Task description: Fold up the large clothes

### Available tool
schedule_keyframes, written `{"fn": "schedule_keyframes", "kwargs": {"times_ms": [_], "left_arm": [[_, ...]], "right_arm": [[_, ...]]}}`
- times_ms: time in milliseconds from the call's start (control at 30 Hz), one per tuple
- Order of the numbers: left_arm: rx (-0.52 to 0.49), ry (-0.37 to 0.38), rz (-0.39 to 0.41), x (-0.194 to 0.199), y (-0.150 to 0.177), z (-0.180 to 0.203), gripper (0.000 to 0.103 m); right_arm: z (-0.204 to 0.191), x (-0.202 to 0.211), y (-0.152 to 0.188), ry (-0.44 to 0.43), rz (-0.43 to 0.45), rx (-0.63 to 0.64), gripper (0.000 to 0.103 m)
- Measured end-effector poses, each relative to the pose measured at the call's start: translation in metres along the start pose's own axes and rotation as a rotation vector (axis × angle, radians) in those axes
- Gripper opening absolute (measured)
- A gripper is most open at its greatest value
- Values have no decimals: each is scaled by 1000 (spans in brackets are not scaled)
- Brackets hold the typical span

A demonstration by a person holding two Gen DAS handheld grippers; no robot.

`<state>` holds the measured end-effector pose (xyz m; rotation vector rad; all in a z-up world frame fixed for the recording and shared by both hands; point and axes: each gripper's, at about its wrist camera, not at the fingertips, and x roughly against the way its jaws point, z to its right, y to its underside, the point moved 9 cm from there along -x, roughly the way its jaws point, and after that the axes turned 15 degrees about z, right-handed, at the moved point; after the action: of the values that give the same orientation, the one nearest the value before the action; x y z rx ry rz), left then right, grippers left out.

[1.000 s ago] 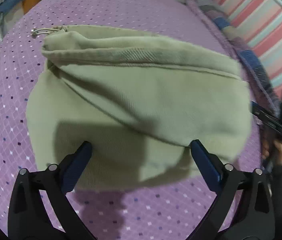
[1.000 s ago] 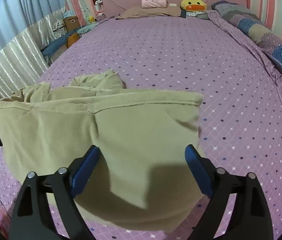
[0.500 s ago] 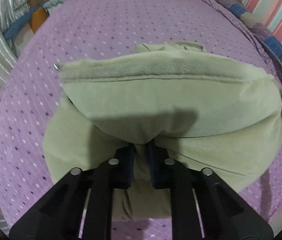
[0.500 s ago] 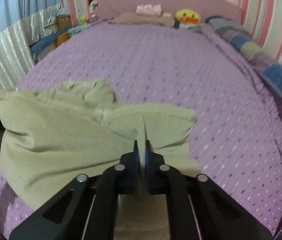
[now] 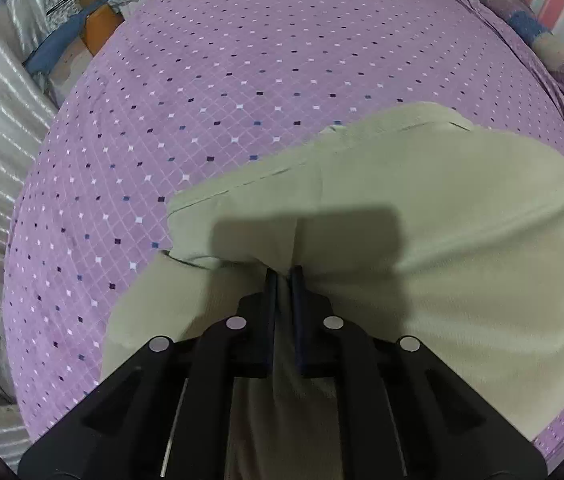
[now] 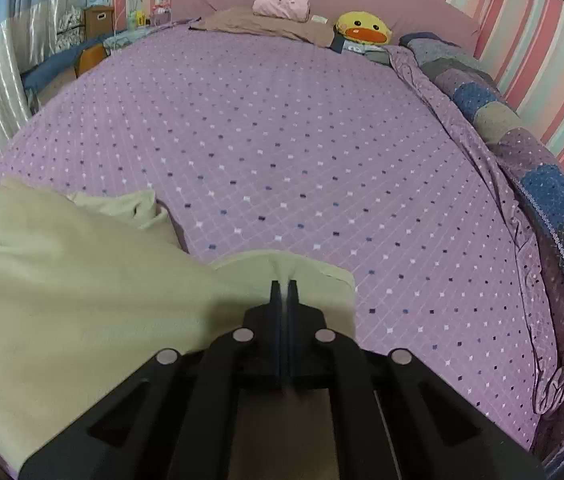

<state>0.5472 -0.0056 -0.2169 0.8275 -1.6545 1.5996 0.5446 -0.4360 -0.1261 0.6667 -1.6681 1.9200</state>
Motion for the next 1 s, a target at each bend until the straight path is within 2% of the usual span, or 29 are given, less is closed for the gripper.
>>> {"fn": "schedule_keyframes", "kwargs": {"times_ms": [233, 300, 333, 367, 400, 500, 567, 700, 800, 1000], "left_arm": [[30, 45, 104, 25, 18, -2, 8], [20, 59, 119, 38, 31, 0, 11], [12, 58, 129, 44, 34, 2, 11], [9, 55, 141, 49, 40, 5, 12], [4, 53, 157, 56, 43, 6, 13], [12, 49, 199, 76, 58, 6, 23], [36, 48, 230, 89, 63, -2, 40], [14, 7, 285, 98, 61, 6, 42], [20, 12, 324, 105, 55, 10, 42], [137, 99, 416, 113, 30, 12, 42]], "right_arm": [[4, 38, 22, -83, 84, -109, 10], [1, 48, 26, -111, 104, -138, 24], [-1, 54, 26, -127, 119, -153, 36], [-5, 64, 27, -140, 140, -162, 42], [-9, 69, 28, -146, 153, -159, 43], [-32, 86, 29, -184, 192, -133, 48], [-46, 97, 29, -193, 226, -121, 54], [-67, 105, 21, -215, 270, -140, 55], [-76, 109, 11, -204, 310, -154, 61], [-85, 105, -8, -192, 382, -243, 64]]}}
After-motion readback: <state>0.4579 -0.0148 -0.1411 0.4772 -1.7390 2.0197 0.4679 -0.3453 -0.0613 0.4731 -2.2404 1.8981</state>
